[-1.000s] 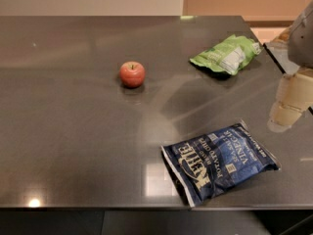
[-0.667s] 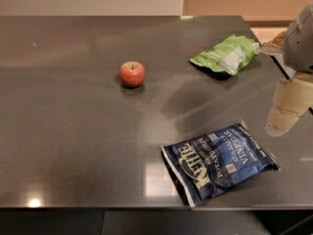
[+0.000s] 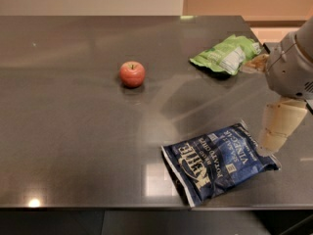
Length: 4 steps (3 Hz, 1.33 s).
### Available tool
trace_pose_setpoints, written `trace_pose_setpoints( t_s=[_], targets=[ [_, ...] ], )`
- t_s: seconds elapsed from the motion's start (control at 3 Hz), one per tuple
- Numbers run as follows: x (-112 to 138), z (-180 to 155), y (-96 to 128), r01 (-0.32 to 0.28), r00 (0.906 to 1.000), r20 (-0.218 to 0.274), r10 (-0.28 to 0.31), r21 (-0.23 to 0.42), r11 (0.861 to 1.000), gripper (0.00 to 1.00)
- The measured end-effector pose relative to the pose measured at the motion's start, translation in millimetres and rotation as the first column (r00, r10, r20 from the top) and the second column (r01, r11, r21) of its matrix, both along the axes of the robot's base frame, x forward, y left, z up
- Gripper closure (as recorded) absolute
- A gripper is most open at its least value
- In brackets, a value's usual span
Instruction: Move blue chip bag near apple
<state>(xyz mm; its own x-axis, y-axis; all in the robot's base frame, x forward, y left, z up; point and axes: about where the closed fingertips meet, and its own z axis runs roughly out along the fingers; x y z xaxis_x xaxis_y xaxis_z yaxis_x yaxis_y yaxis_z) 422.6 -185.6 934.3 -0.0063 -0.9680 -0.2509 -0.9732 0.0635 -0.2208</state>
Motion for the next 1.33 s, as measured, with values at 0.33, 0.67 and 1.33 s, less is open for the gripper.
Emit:
trace_pose_setpoints(
  t_s=[0.33,0.67,1.33],
  targets=[
    [-8.3,-20.1,10.5,-0.082,0.9966,0.0,0.082,0.0,0.997,0.0],
    [-16.1,-44.2,14.2,-0.16,0.9872,-0.011,0.159,-0.021,0.987,0.0],
    [-31.4,-88.2,8.0,-0.25,0.9671,-0.071,0.244,-0.077,0.965,0.0]
  ],
)
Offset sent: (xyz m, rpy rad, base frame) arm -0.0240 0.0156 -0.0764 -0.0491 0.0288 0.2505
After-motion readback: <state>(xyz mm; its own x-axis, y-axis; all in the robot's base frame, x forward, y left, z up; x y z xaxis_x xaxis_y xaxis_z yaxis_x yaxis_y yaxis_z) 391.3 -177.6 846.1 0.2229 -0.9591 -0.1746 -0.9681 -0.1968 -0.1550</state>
